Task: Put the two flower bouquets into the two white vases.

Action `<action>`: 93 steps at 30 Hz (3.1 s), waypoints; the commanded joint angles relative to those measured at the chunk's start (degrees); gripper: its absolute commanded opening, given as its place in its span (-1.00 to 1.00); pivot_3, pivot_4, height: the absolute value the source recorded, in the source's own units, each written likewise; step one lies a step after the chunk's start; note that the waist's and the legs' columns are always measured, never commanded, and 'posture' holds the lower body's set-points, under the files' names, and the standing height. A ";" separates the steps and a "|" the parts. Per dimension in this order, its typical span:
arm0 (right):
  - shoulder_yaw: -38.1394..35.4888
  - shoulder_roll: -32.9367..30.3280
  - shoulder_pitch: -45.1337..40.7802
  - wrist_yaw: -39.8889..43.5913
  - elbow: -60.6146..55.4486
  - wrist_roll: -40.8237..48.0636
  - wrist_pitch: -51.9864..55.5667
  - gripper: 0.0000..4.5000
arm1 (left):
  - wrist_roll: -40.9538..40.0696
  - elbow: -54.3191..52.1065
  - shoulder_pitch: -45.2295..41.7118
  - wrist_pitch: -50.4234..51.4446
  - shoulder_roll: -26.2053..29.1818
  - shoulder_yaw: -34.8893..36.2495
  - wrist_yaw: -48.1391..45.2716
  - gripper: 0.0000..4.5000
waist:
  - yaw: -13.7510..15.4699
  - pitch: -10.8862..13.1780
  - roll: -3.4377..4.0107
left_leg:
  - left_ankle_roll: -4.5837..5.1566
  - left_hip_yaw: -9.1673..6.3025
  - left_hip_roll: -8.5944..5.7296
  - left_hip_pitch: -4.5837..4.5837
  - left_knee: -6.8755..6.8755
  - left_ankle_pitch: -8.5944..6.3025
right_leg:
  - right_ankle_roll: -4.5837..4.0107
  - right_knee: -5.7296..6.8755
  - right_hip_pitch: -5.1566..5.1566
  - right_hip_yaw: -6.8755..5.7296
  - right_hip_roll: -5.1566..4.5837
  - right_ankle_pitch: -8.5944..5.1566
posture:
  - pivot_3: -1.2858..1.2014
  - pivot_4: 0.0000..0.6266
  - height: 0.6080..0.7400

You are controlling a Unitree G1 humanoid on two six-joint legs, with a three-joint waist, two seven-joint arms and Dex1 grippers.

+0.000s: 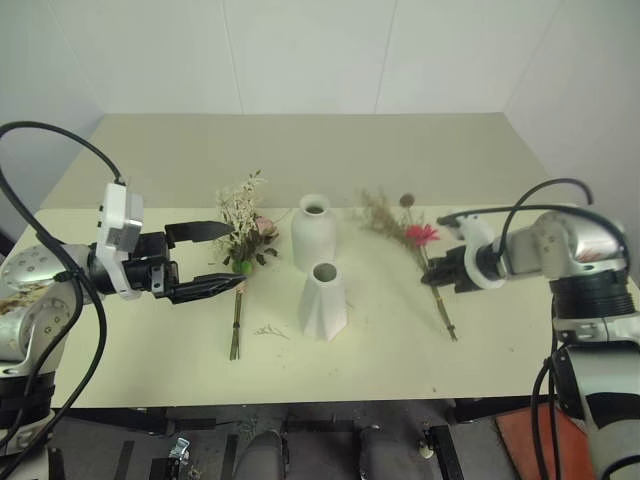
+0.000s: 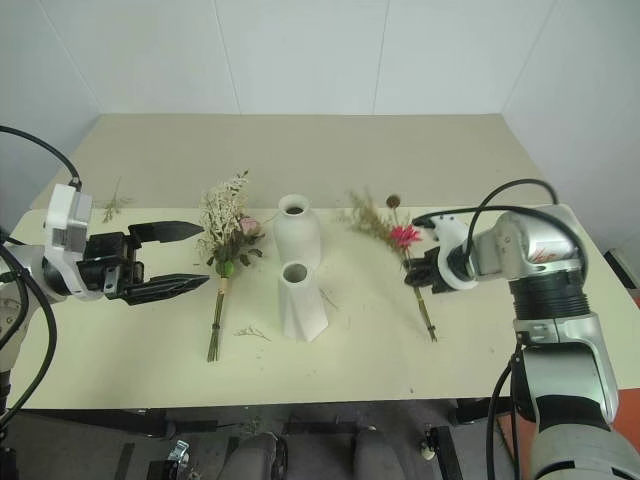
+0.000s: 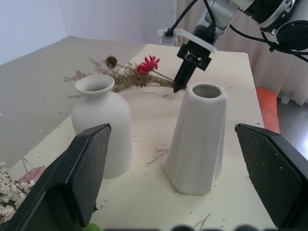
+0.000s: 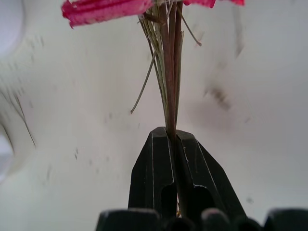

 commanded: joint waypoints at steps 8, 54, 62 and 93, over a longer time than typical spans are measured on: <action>-18.67 11.41 -9.07 -2.84 -4.47 1.22 -29.87 -0.99 | 0.35 4.07 -5.82 0.31 1.80 -0.42 -2.67 1.00 | -1.24 0.01 0.01 | -0.01 0.02 0.02 0.01 -0.03 0.00 | 0.01 0.04 -0.04 0.03 0.02 0.01 | 0.03 -0.52 1.00; 1.73 34.52 -0.55 0.46 -9.41 -9.30 -56.95 -0.99 | 1.35 1.38 -7.13 5.68 3.18 1.92 6.17 1.00 | -1.51 0.03 0.05 | -0.10 -0.05 0.01 0.00 -0.05 0.06 | -0.01 0.51 -0.15 0.01 0.00 0.03 | 0.03 -0.52 1.00; 3.78 34.14 3.21 2.41 -11.81 -10.27 -57.88 -0.73 | 0.79 1.34 -6.44 5.60 3.45 2.51 5.28 1.00 | -1.53 0.03 0.06 | -0.11 -0.05 0.01 0.01 -0.06 0.06 | 0.00 0.51 -0.15 0.01 0.01 0.03 | 0.03 -0.52 1.00; -3.19 -5.32 12.06 39.64 -22.90 0.64 -53.65 0.86 | 12.63 -1.92 -7.93 29.07 10.88 -14.88 17.96 1.00 | -1.11 0.04 0.05 | -0.09 -0.05 0.00 0.07 -0.03 0.05 | 0.01 0.05 0.03 -0.01 0.02 0.02 | 0.03 -0.52 1.00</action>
